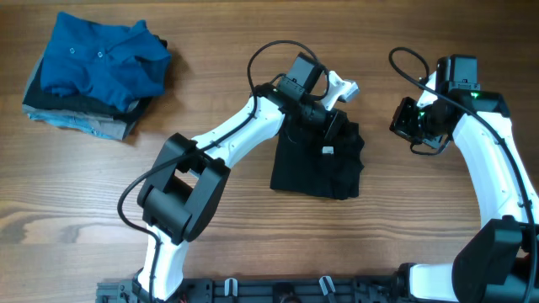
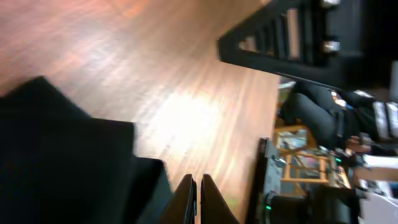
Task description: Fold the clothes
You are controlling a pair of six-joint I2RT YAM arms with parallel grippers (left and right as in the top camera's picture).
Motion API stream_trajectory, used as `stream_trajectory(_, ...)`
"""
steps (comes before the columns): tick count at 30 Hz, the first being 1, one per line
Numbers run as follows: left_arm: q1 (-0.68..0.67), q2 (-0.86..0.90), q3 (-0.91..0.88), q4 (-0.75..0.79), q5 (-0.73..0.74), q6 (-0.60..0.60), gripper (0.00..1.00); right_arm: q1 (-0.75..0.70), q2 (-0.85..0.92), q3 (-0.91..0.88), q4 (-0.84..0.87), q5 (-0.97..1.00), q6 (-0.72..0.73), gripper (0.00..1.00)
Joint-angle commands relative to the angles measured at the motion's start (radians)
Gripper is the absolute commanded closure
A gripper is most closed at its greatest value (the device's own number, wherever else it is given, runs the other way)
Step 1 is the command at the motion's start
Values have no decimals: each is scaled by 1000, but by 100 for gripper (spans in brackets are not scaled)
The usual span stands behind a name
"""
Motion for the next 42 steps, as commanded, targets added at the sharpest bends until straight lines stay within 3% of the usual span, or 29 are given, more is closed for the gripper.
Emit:
stream_trajectory(1,31,-5,1,-24,77,13,94,-6,9,8,-2,21,-12,94)
stream_trajectory(5,148,-44,1,-138,-46,22,96,-6,9,8,-14,21,-29,94)
stream_trajectory(8,208,-41,-1,-267,-209,105,96,-6,9,8,-6,21,-28,94)
stream_trajectory(10,211,-39,-4,-314,-230,153,96,-6,9,8,-5,21,-28,94)
stream_trajectory(12,194,-38,-6,-334,-237,200,96,-6,9,8,-5,21,-28,94)
stream_trajectory(21,27,-24,-83,-336,-465,196,96,-6,9,8,-8,21,-26,94)
stream_trajectory(24,-20,-13,-86,-331,-442,161,96,-6,9,8,-8,21,-26,94)
stream_trajectory(28,-63,-31,-41,-278,-247,157,96,-6,9,8,-9,21,-26,94)
stream_trajectory(34,-103,-40,14,-9,-173,109,96,-6,9,8,-9,21,-29,94)
stream_trajectory(42,-55,-95,14,-166,-233,109,96,-6,9,8,-14,-15,-84,91)
